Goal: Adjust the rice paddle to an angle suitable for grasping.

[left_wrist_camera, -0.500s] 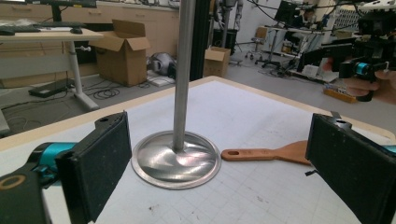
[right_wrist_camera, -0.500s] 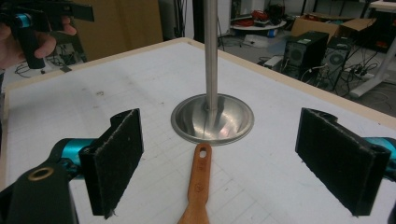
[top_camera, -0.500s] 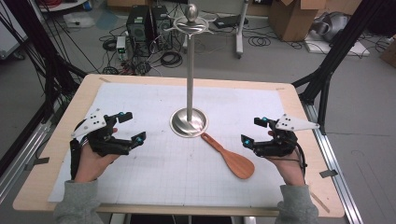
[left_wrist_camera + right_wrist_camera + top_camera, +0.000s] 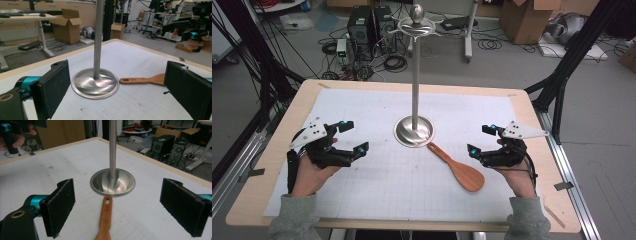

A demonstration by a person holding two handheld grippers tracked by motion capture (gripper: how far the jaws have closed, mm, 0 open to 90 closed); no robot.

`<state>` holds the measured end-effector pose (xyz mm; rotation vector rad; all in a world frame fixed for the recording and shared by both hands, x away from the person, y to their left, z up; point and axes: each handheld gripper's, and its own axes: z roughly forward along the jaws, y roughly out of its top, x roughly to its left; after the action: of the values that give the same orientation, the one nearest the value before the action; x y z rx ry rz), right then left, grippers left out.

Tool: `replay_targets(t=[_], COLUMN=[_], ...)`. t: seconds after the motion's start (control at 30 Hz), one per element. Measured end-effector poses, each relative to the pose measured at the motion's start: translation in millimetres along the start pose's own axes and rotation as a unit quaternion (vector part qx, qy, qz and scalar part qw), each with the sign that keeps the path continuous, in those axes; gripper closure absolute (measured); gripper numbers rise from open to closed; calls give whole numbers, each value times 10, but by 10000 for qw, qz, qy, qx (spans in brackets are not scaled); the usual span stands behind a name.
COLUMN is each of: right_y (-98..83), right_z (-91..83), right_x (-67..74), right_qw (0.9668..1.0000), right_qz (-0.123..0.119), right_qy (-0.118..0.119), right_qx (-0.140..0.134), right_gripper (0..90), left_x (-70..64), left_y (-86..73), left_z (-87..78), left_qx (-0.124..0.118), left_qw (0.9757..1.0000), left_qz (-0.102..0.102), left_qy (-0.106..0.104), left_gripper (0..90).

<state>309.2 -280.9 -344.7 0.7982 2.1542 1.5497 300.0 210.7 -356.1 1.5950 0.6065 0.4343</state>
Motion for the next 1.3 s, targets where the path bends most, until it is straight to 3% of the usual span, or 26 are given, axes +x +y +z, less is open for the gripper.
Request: replay_targets(t=[0.13,0.63,0.9,0.97,1.03,1.1,1.3], right_y=[16,22,10,-1,-17,-29,-58], right_z=[60,283,482,531,567,589,628], right_x=[53,87,110,115,110,106,83], right_qw=[9999,9985,9957,9941,9930,9920,9888], right_qz=[-86,-47,27,-41,-46,-3,23], right_qy=[70,164,259,230,201,163,174], right_qx=[127,520,888,1062,1166,1255,1479], right_gripper=[108,103,103,103,104,104,103], left_x=[-13,-16,-19,-14,-29,-61,-47], left_y=[8,-38,-51,-43,-34,-25,-78], left_z=[-25,-128,-208,-237,-236,-230,-212], left_qx=[-31,51,61,-126,-196,-144,81], left_qw=[10000,9998,9998,9995,9994,9997,9995], left_qz=[10,-38,-22,-249,-254,-139,-136], left_qy=[4,180,213,177,161,148,271], left_gripper=[75,75,75,75,75,75,75])
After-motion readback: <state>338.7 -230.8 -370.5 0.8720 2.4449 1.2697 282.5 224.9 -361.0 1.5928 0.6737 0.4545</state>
